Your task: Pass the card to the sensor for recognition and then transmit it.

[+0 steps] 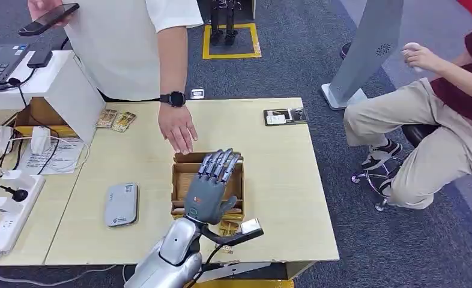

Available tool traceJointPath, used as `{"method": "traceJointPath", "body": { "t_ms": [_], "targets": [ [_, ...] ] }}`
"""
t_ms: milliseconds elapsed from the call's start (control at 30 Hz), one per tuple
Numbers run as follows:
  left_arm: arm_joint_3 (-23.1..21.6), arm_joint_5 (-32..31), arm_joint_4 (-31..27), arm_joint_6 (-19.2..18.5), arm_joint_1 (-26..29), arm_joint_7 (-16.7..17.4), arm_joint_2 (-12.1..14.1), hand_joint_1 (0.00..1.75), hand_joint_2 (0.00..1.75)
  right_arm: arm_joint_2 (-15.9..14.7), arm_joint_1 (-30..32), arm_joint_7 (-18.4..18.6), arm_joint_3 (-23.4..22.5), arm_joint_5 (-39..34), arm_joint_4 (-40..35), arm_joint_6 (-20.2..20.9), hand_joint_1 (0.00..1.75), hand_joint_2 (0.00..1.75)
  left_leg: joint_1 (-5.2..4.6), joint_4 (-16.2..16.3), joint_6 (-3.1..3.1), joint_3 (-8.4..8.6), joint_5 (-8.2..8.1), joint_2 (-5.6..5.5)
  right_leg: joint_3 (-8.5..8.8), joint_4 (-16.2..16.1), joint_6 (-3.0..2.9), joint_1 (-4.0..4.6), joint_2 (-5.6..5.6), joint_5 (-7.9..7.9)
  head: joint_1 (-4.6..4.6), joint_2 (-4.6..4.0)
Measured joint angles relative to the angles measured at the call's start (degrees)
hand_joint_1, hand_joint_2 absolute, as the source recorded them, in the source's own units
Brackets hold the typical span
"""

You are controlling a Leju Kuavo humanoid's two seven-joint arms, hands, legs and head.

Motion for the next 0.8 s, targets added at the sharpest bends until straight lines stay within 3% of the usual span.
{"method": "traceJointPath", "body": {
  "t_ms": [367,800],
  "targets": [
    [-1.9,2.0,5.0,0.0,-2.9,5.9,-1.4,0.00,1.75,0.3,0.0,0.4,0.1,-0.1,0.0,-0.7,0.00,0.00,0.01,0.0,0.00,0.00,0.00,0.00,0.00,0.0,0.00,0.01,0.00,0.00,0.02,0.00],
    [-2.0,2.5,6.5,0.3,-3.4,7.5,-1.4,0.00,1.75,0.7,0.0,0.4,0.1,-0.3,0.1,-0.7,0.00,0.00,0.00,0.0,0.00,-0.01,0.00,0.00,0.00,0.0,0.00,0.00,0.00,0.00,0.04,0.00]
  ]
}}
